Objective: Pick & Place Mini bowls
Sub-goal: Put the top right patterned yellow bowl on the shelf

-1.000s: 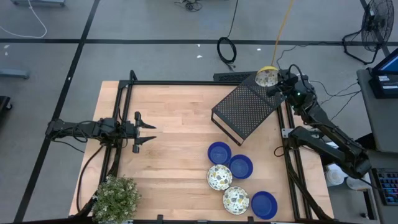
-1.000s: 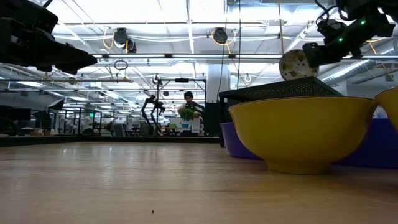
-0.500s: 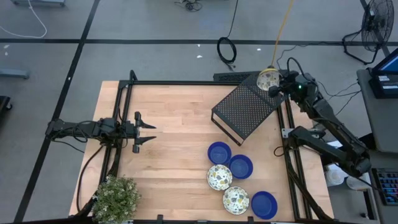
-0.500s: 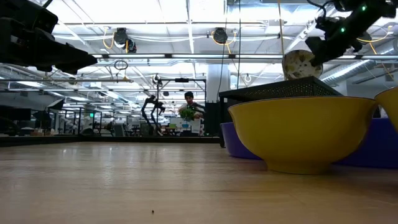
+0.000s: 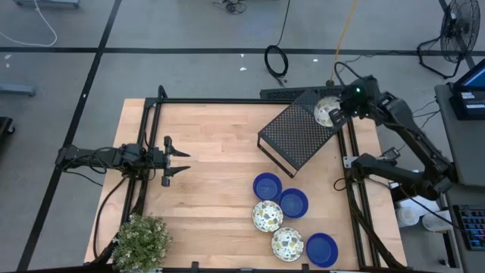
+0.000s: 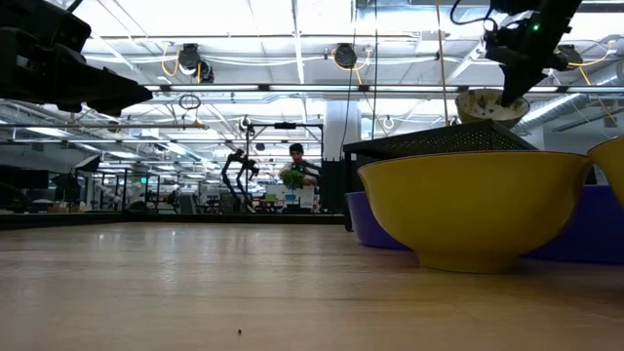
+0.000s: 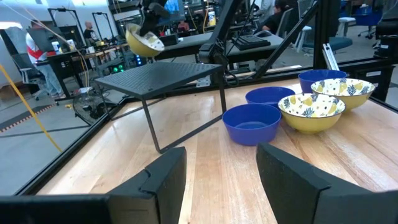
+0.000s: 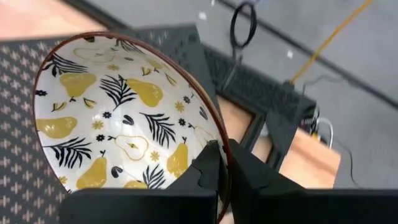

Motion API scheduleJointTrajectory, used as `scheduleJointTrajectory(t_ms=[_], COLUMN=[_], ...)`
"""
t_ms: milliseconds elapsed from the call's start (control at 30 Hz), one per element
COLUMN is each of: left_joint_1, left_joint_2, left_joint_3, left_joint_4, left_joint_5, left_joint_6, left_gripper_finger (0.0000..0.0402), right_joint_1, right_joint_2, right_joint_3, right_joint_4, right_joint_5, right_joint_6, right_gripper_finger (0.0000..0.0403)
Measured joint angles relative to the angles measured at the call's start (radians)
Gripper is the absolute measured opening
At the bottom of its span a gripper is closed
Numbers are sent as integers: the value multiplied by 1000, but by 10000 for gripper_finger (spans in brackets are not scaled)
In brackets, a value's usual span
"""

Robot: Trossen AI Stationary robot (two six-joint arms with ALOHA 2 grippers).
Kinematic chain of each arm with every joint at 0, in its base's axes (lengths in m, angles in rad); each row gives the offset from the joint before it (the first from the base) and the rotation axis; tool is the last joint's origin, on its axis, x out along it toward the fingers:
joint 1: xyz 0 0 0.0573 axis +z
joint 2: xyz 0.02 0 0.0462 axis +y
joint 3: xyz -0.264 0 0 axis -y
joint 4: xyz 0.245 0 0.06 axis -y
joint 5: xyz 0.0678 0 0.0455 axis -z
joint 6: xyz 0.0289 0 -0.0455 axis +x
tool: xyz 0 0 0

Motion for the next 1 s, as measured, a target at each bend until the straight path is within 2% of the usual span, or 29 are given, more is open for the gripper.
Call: scheduleJointTrajectory(t_ms=[67,233,300,367,600,800,1000], left_joint_1=[0,0,0,0,0,0,0], left_joint_2=[0,0,0,0,0,0,0], left_joint_3=[0,0,0,0,0,0,0], left_joint_4=[0,0,0,0,0,0,0], left_joint_5=[0,0,0,0,0,0,0], left_joint_6=[0,0,0,0,0,0,0], left_gripper_finger=[198,198,198,198,198,198,198], right_joint_1=[0,3,5,8,8,8,8], right_joint_2=[19,77,94,109,121,122,122], right_joint_3=[5,5,5,5,5,5,5], right_joint_4=[-35,-100,-96,-94,-82,-74,-73], right_joint_5=[-42,-252,-291,-279,-129,-73,-72], right_joint_6=[17,53,68,70,56,40,38], right_gripper_finger=[4,4,4,4,5,19,29])
